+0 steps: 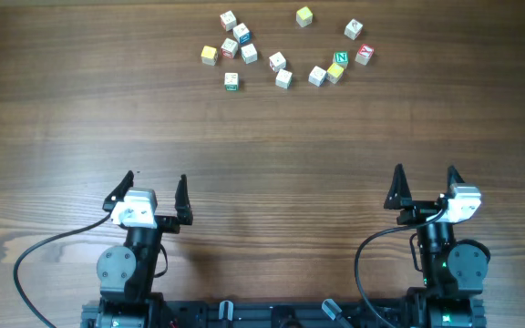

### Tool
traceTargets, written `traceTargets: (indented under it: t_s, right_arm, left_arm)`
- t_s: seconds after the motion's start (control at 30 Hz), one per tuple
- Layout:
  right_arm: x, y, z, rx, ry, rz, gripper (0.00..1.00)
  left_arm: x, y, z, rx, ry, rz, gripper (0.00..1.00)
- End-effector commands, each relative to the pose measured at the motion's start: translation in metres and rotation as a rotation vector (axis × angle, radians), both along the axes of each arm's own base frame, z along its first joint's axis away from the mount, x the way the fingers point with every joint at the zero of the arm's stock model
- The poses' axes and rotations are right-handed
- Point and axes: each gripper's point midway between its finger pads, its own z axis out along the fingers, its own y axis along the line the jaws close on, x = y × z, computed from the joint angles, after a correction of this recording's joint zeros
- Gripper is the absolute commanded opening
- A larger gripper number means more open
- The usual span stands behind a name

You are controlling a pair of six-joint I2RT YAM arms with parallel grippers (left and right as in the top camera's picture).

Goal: Form a circle

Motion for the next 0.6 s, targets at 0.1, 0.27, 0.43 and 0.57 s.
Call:
traceTargets:
  t_s: [0.1, 0.27, 0.43, 0.57]
  right_arm:
    - [-0.001, 0.004, 0.002, -0.015, -0.011, 0.021, 1.0]
    - [-0.001, 0.004, 0.002, -0.015, -0.011, 0.021, 1.0]
    - [-0.001, 0.004, 0.002, -0.015, -0.011, 0.021, 1.0]
    - [-0.001, 0.004, 0.002, -0.015, -0.011, 0.021, 1.0]
  left_arm:
    - [-0.002, -0.014, 0.005, -0.024, -0.02, -0.082, 1.0]
    - [-0.009, -0.023, 0.019, -0.028, -0.007, -0.141, 1.0]
    - [-0.017, -0.023, 0.055, -0.028, 0.004, -0.141, 1.0]
    - [-0.016, -0.024, 0.089, -0.055, 0.05, -0.145, 1.0]
